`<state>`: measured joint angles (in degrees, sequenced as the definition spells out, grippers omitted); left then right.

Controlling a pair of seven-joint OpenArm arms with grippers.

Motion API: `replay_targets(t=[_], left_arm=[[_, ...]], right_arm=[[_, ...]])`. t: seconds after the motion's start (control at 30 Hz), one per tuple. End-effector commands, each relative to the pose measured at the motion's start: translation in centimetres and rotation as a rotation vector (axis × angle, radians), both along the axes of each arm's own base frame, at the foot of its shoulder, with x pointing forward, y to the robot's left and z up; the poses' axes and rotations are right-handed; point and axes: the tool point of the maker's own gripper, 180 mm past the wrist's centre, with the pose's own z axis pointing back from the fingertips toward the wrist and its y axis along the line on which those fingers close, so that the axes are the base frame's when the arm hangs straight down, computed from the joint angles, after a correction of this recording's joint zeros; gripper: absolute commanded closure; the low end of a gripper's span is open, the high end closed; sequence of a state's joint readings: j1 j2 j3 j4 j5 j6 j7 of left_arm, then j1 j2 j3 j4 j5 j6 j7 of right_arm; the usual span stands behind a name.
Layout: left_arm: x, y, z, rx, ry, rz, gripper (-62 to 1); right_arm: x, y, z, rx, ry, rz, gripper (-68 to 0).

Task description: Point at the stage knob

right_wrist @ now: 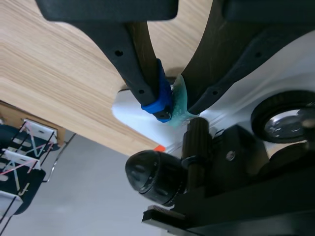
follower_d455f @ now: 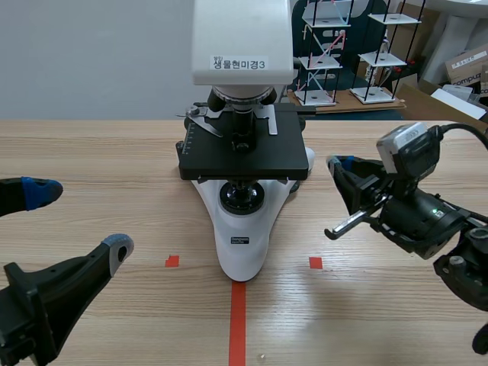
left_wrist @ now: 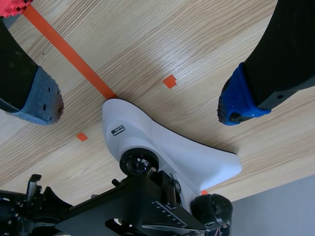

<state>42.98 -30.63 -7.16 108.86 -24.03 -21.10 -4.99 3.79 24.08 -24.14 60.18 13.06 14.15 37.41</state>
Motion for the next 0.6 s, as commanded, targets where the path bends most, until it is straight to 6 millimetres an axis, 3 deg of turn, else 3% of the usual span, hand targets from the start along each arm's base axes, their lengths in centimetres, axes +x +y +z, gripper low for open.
replay_targets(t=[0.0,0.3,0.57], left_arm=[[0.1,-0.5,1.1,-0.029,-0.033,-0.006,-62.3],[0.1,-0.5,1.1,-0.028,-0.032,-0.007,-62.3],[0.1,-0.5,1.1,-0.028,-0.032,-0.006,-62.3]], right_arm=[[0.7,0.5,0.9,0.023,-0.024,0.001,-0.9],[0.6,3.0,0.3,0.023,0.000,0.056,-0.9],[0.6,3.0,0.1,0.017,0.003,0.048,-0.9]])
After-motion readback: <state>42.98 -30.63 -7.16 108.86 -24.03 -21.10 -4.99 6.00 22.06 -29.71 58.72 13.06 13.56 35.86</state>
